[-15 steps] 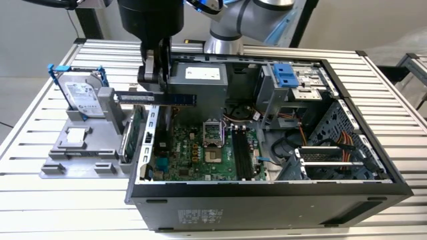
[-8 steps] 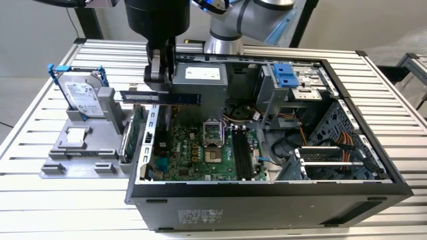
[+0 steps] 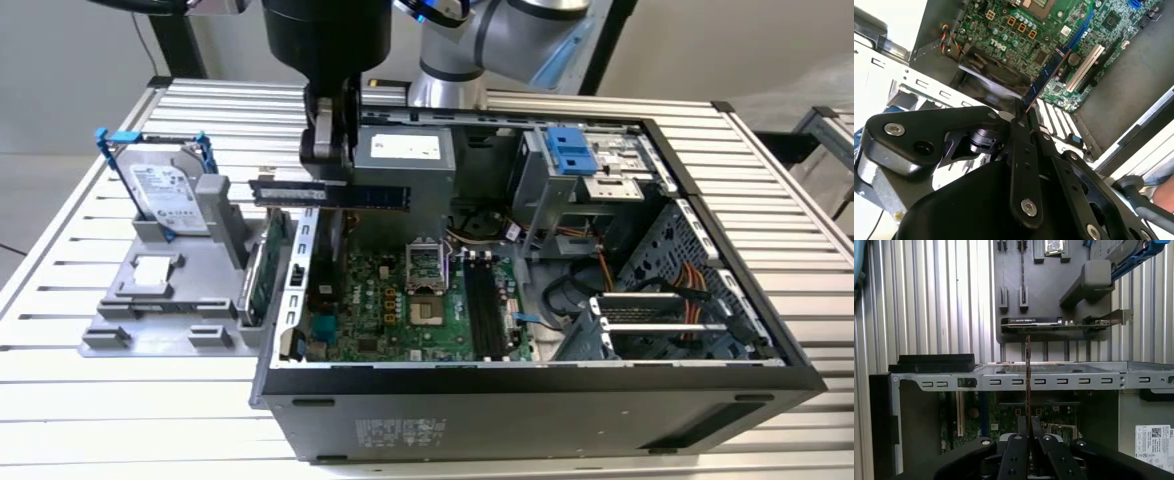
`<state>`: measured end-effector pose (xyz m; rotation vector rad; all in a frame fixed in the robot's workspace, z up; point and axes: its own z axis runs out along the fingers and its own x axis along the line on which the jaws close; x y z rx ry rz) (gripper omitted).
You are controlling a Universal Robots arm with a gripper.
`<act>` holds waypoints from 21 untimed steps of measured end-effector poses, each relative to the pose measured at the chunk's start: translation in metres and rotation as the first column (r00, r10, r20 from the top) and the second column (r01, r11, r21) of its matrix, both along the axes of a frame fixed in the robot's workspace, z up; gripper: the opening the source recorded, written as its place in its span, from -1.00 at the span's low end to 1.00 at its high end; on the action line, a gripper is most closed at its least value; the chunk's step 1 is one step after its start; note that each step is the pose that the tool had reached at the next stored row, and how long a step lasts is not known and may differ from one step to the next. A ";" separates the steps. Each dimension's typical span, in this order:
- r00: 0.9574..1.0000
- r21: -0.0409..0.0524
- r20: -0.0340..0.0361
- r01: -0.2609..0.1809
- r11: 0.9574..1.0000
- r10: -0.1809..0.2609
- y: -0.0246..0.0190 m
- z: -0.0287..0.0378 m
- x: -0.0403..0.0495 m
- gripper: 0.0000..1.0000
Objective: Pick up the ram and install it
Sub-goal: 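Pick up the ram and move it above insertion slot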
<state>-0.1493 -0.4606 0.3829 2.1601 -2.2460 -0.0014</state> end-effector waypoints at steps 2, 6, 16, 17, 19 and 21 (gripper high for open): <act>1.000 0.000 0.000 0.000 1.000 0.000 0.0003 0.0000 0.0017 -1.00; 1.000 0.000 0.000 0.000 1.000 0.000 0.0011 0.0000 0.0052 -1.00; 1.000 0.000 0.000 0.000 1.000 0.000 0.0027 0.0000 0.0146 -1.00; 1.000 0.000 0.000 0.000 1.000 0.000 0.0028 0.0000 0.0156 -1.00; 1.000 0.000 0.000 0.000 1.000 0.000 0.0031 0.0000 0.0177 -1.00; 1.000 0.000 0.000 0.000 1.000 0.000 0.0033 0.0000 0.0199 -1.00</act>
